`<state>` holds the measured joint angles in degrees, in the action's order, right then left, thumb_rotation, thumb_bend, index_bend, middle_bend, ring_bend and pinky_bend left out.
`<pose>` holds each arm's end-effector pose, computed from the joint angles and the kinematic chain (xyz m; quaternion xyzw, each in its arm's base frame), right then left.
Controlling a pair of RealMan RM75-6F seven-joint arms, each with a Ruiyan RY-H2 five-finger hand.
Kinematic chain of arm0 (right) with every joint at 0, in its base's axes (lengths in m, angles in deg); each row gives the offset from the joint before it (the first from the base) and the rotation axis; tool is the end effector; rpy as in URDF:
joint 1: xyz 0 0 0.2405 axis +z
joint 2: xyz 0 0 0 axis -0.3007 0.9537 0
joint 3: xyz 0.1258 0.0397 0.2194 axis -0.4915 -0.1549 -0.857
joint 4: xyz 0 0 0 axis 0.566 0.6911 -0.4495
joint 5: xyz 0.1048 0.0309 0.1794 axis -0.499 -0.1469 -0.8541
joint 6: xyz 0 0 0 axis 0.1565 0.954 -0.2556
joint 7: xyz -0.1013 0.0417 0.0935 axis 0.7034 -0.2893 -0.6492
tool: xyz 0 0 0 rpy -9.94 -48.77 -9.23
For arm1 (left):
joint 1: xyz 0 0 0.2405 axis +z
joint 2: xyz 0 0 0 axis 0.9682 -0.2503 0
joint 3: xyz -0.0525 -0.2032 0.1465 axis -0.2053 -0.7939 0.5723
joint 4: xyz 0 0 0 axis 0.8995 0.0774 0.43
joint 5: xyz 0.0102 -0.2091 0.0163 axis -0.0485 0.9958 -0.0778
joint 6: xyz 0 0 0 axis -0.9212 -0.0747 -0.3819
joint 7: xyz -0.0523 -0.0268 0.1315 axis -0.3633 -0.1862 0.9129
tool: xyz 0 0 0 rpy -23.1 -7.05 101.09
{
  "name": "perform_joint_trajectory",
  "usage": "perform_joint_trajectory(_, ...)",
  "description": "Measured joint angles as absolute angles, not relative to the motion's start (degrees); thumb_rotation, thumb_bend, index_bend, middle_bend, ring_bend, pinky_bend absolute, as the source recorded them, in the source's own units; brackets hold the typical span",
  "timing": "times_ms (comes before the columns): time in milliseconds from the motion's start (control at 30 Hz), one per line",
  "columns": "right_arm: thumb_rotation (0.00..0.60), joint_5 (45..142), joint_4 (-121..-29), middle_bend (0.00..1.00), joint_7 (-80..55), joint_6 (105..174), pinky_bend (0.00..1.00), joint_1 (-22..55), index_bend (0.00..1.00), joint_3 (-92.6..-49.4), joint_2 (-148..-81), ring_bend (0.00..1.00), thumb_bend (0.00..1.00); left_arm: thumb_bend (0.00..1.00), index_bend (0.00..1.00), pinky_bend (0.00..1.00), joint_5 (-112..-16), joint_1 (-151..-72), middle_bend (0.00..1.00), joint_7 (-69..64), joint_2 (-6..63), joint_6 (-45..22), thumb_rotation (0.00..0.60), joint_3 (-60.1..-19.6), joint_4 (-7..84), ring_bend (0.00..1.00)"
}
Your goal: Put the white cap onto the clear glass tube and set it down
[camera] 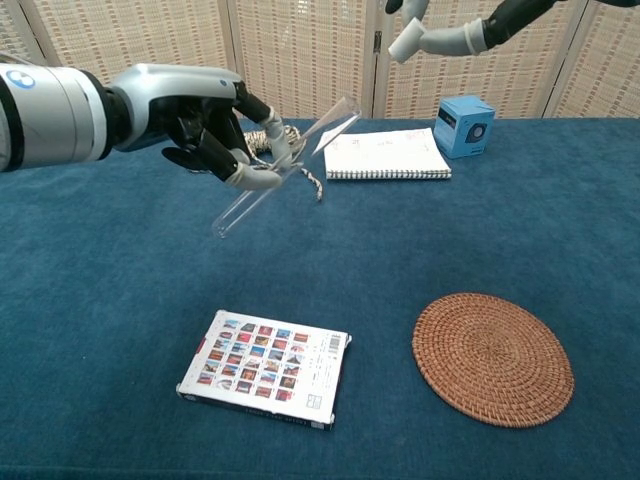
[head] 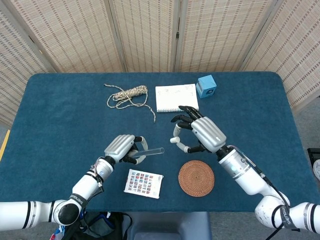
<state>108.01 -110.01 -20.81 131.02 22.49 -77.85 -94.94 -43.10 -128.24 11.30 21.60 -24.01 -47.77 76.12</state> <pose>-0.0812 -0.3214 0.1077 0.6895 -0.4236 0.5279 0.2580 -0.0514 0.3259 0.0243 -0.6857 -0.5368 -0.4097 0.2717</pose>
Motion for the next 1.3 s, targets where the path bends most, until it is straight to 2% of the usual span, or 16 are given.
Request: perform_joint_trajectory(1300,0.6,109.9,-111.4,0.27,-20.3,130.3,0.0,24.5,0.63,-74.5,-95.7,0.0,0.48,0.36,0.61,1.0,-41.0,-130.8,1.0,7.0,20.4,-24.6,0.6,-46.7,77.8,0.9)
